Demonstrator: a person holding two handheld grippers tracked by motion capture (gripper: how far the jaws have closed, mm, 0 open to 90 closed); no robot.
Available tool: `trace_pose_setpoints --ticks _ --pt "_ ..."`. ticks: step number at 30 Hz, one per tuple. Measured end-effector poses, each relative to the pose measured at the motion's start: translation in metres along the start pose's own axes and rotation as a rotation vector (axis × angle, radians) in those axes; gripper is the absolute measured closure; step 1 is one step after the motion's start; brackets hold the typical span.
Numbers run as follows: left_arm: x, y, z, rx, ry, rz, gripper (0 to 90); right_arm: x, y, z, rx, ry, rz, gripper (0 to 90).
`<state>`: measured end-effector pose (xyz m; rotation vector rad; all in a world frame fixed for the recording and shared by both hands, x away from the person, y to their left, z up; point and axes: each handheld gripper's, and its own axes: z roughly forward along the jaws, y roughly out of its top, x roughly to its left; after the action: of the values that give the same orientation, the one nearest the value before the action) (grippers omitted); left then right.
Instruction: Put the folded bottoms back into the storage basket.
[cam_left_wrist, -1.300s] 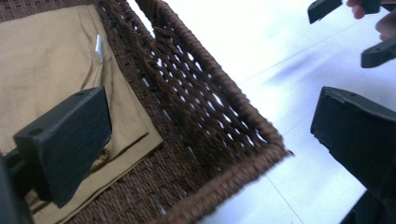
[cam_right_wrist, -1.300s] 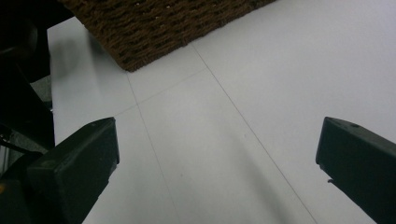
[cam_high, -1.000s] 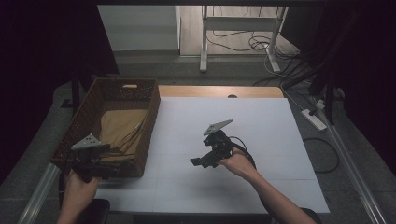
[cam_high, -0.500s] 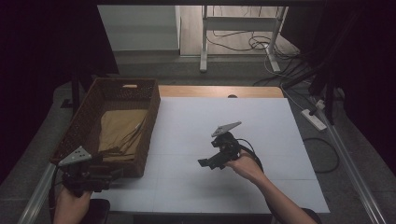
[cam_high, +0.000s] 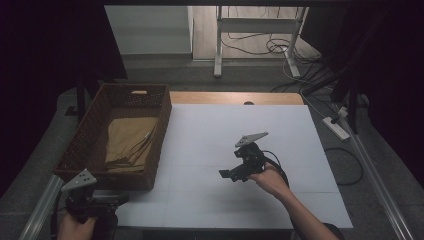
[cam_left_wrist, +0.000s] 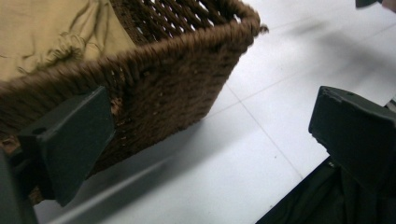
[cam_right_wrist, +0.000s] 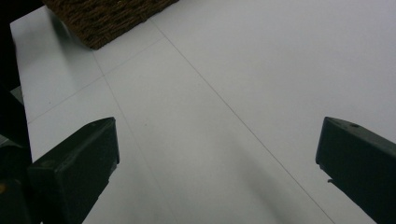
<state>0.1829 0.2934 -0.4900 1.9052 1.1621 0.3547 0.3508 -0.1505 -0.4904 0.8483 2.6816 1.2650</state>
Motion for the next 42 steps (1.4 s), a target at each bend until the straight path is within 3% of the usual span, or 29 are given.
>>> trace_pose_setpoints --ticks 6,14,17,30,42 --pt "0.001 -0.006 0.002 -0.007 0.046 0.031 0.8 0.000 -0.004 -0.008 -0.029 -0.018 0.000 0.3" --pt "0.004 -0.006 0.003 -0.001 0.054 -0.007 0.9 0.004 -0.011 -0.020 -0.047 -0.042 -0.014 0.3" --pt "0.004 -0.006 0.002 -0.018 0.082 0.002 0.9 0.005 -0.015 -0.025 -0.058 -0.048 -0.008 0.3" --pt "0.002 -0.006 0.003 -0.008 0.113 0.019 0.9 0.003 -0.039 -0.056 -0.096 -0.107 0.022 0.3" --pt "0.002 -0.005 0.004 -0.005 0.115 0.021 1.0 0.004 -0.062 -0.083 -0.124 -0.171 0.047 0.3"
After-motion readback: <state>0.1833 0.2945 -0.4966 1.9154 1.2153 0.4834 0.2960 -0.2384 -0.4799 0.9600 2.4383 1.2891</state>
